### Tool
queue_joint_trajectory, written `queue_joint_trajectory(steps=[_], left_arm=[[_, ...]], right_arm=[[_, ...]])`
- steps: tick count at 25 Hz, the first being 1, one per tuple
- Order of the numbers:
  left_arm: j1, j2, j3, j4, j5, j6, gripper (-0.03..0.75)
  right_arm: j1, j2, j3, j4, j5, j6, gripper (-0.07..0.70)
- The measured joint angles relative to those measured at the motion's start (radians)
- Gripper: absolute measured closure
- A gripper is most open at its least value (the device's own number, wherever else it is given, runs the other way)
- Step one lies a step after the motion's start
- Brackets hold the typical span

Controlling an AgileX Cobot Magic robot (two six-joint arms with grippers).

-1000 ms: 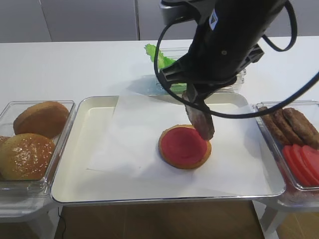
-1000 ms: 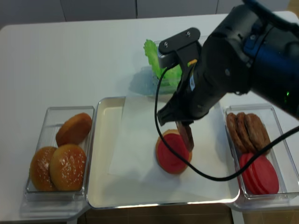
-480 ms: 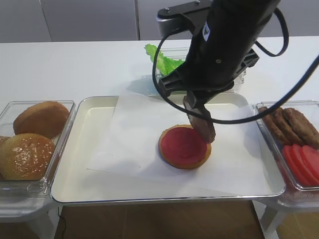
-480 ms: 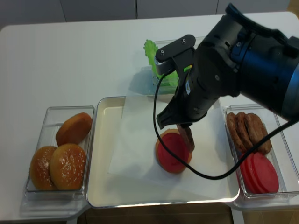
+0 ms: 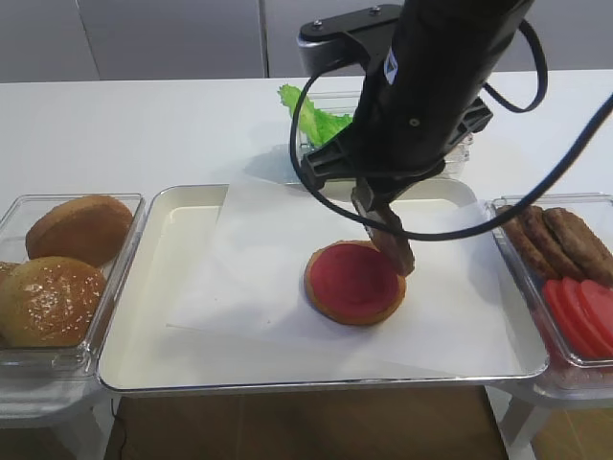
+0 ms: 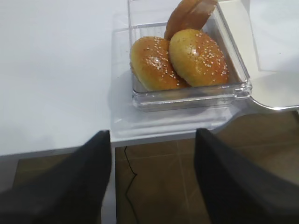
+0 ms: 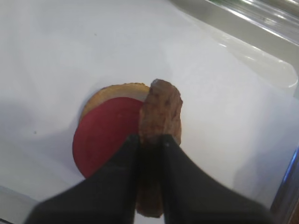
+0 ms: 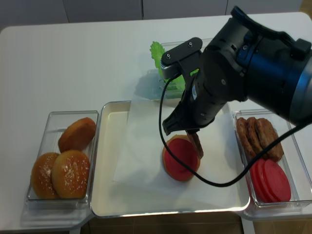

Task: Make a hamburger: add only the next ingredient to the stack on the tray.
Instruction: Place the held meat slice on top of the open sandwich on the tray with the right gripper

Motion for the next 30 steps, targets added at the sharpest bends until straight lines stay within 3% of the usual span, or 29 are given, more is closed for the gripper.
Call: queue_joint_trajectory(steps=[8, 15, 24, 30], left_arm=[[0.000, 0.000, 0.000, 0.000, 0.000, 0.000, 0.296], [0.000, 0.000, 0.000, 0.000, 0.000, 0.000, 0.296], [0.000, 0.000, 0.000, 0.000, 0.000, 0.000, 0.296], [0.000, 0.000, 0.000, 0.000, 0.000, 0.000, 0.296]], right_arm=[[0.000, 0.002, -0.001, 0.003, 0.000, 0.000, 0.515], [0.000, 0.004, -0.002, 0.036, 0.000, 0.000, 0.400], [0.000, 0.004, -0.002, 0.046, 0.018, 0.000, 0.374], [0.000, 0.004, -0.002, 0.059, 0.025, 0.000, 0.242]])
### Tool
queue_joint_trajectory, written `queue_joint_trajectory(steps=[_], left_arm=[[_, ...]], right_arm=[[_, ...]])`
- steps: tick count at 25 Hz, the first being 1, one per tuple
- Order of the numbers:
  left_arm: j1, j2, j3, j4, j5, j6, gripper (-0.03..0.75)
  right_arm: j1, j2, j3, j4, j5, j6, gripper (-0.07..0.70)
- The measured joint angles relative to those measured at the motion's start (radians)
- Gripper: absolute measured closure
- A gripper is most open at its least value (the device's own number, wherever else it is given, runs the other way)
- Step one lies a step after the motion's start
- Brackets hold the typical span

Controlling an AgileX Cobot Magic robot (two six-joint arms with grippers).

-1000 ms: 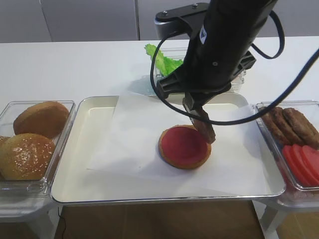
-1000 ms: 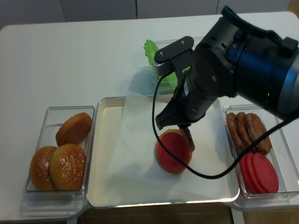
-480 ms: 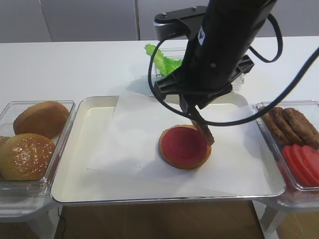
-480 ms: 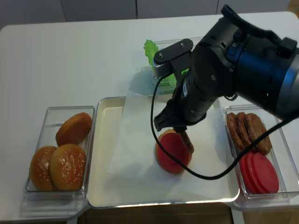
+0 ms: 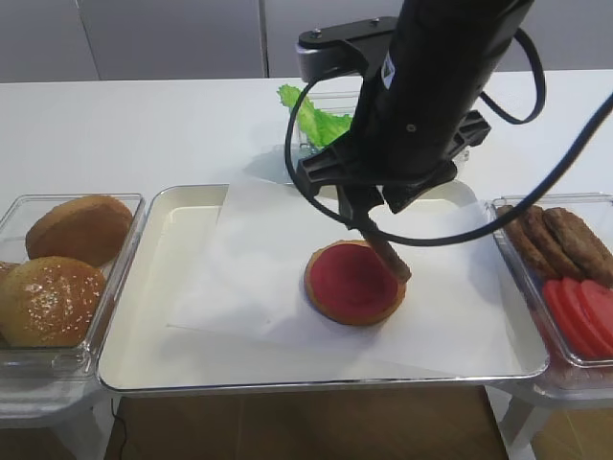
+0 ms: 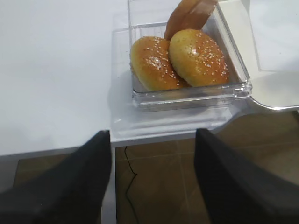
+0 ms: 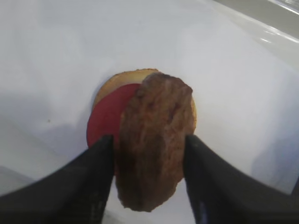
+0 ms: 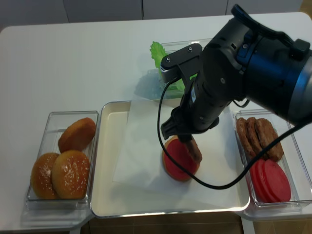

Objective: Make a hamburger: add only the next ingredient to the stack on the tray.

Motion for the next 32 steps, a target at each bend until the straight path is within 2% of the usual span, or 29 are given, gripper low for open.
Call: queue_joint_trajectory(steps=[5, 18, 24, 29, 32], left_arm=[[0.000, 0.000, 0.000, 0.000, 0.000, 0.000, 0.296], [0.000, 0.000, 0.000, 0.000, 0.000, 0.000, 0.296], [0.000, 0.000, 0.000, 0.000, 0.000, 0.000, 0.296], [0.000, 0.000, 0.000, 0.000, 0.000, 0.000, 0.296], [0.000, 0.000, 0.000, 0.000, 0.000, 0.000, 0.296]], right_arm=[[0.000, 0.000, 0.000, 0.004, 0.000, 0.000, 0.186], [-0.008, 0.000, 0.000, -0.024, 0.008, -0.013, 0.181], [-0.131, -0.002, 0.000, 0.041, 0.032, -0.088, 0.181], [-0.244, -0.030, 0.000, 0.053, 0.042, -0.118, 0.181], [-0.312, -0.052, 0.000, 0.055, 0.068, -0.137, 0.181]])
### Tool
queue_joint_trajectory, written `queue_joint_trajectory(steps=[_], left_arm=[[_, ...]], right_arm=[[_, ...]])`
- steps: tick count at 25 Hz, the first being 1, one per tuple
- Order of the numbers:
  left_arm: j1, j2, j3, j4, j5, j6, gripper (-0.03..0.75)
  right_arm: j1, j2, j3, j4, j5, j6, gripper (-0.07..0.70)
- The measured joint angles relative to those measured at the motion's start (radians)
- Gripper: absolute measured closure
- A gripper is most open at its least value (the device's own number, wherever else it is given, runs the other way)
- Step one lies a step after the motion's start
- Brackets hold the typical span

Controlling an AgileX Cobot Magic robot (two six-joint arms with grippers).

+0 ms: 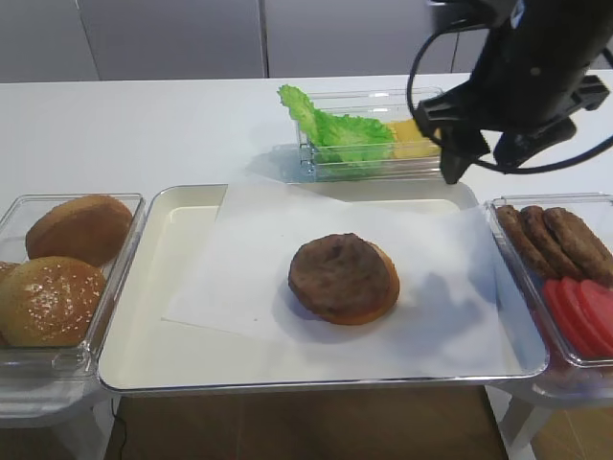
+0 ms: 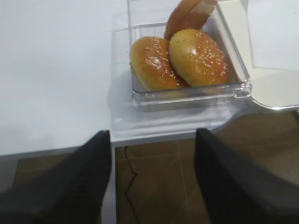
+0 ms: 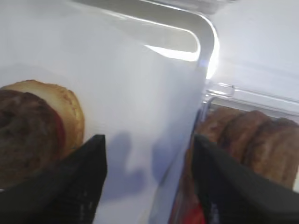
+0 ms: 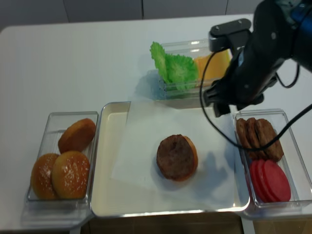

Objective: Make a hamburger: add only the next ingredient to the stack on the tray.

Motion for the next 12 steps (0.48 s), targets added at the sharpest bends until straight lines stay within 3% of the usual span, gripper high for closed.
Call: queue_joint_trajectory(steps=[7, 12], left_arm=[[0.000, 0.000, 0.000, 0.000, 0.000, 0.000, 0.296], [0.000, 0.000, 0.000, 0.000, 0.000, 0.000, 0.296]], right_arm=[[-0.160, -0.067, 0.009, 0.037, 0.052, -0.065, 0.181], [-0.254, -0.167, 0.114, 0.051, 0.056, -0.080, 0.181]])
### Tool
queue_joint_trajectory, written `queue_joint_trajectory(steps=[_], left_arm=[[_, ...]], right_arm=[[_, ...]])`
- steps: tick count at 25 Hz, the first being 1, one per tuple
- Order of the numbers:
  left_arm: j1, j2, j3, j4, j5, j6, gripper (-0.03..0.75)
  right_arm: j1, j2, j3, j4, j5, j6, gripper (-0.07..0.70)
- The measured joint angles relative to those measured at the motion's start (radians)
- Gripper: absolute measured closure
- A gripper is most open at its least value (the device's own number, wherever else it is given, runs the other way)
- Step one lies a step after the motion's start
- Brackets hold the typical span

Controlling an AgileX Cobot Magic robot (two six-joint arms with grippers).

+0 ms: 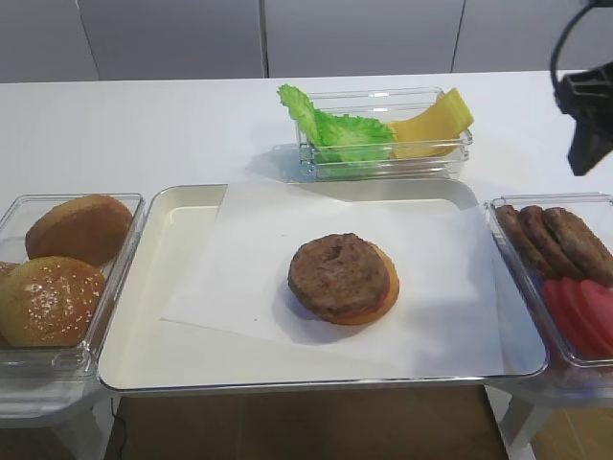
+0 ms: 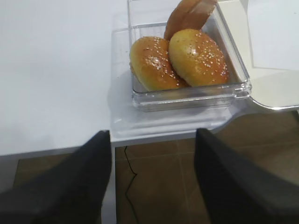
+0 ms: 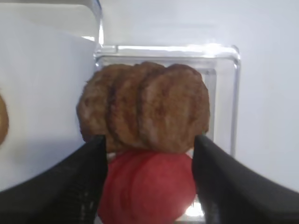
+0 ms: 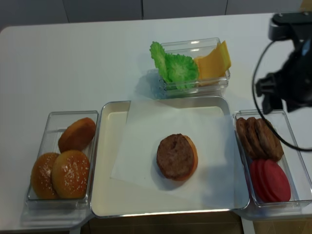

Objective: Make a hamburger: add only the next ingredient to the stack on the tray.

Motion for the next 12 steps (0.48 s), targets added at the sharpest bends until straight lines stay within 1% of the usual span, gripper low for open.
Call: queue_joint_trajectory(steps=[12], left_arm=[[0.000, 0.000, 0.000, 0.000, 0.000, 0.000, 0.296]], right_arm=[[-0.010, -0.350, 0.254, 0.004, -0.004, -0.011, 0.181]])
